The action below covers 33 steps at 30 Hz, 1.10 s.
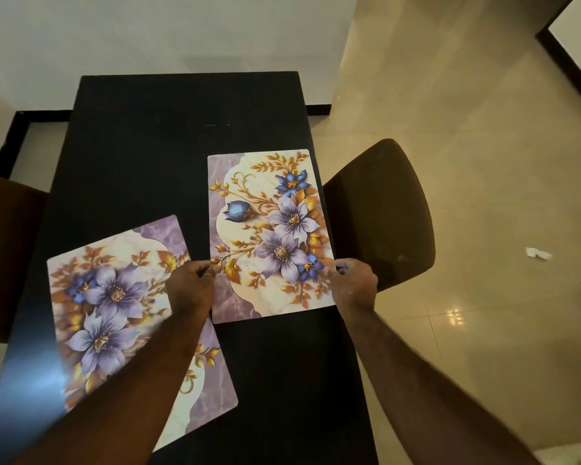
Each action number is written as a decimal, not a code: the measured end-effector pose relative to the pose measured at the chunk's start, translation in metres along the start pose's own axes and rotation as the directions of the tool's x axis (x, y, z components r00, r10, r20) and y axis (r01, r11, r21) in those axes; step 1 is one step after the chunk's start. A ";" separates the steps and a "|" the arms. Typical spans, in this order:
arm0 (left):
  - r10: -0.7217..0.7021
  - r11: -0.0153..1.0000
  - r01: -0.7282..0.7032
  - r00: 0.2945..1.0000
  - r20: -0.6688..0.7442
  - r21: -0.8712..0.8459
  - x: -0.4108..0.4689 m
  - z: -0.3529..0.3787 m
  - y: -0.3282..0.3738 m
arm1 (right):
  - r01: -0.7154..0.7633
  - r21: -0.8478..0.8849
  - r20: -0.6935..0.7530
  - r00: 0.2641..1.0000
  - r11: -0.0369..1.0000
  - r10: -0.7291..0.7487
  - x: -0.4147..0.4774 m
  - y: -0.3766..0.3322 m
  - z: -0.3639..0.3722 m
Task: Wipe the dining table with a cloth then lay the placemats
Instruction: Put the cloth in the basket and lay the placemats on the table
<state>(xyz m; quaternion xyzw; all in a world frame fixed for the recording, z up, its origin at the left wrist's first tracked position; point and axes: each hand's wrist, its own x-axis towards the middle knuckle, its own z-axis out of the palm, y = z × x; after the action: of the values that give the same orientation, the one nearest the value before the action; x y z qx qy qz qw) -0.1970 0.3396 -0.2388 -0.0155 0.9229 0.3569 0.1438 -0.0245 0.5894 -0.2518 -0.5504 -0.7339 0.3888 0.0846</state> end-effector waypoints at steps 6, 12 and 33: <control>0.028 0.999 -0.026 0.998 -0.048 0.045 -0.004 0.008 -0.002 | 0.045 -0.084 -0.032 0.998 0.995 -0.048 -0.004 0.009 -0.001; 0.012 0.999 -0.010 0.999 -0.032 0.046 -0.009 0.007 0.006 | 0.074 -0.035 -0.029 0.997 0.997 -0.075 -0.008 0.011 -0.004; -0.023 0.999 0.021 0.998 0.051 0.045 -0.021 -0.005 0.024 | 0.067 -0.016 -0.048 0.997 0.998 -0.068 -0.009 0.015 -0.004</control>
<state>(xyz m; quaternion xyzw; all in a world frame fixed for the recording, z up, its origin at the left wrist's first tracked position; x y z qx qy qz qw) -0.1814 0.3523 -0.2134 -0.0134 0.9263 0.3351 0.1716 -0.0080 0.5850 -0.2567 -0.5351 -0.7527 0.3671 0.1115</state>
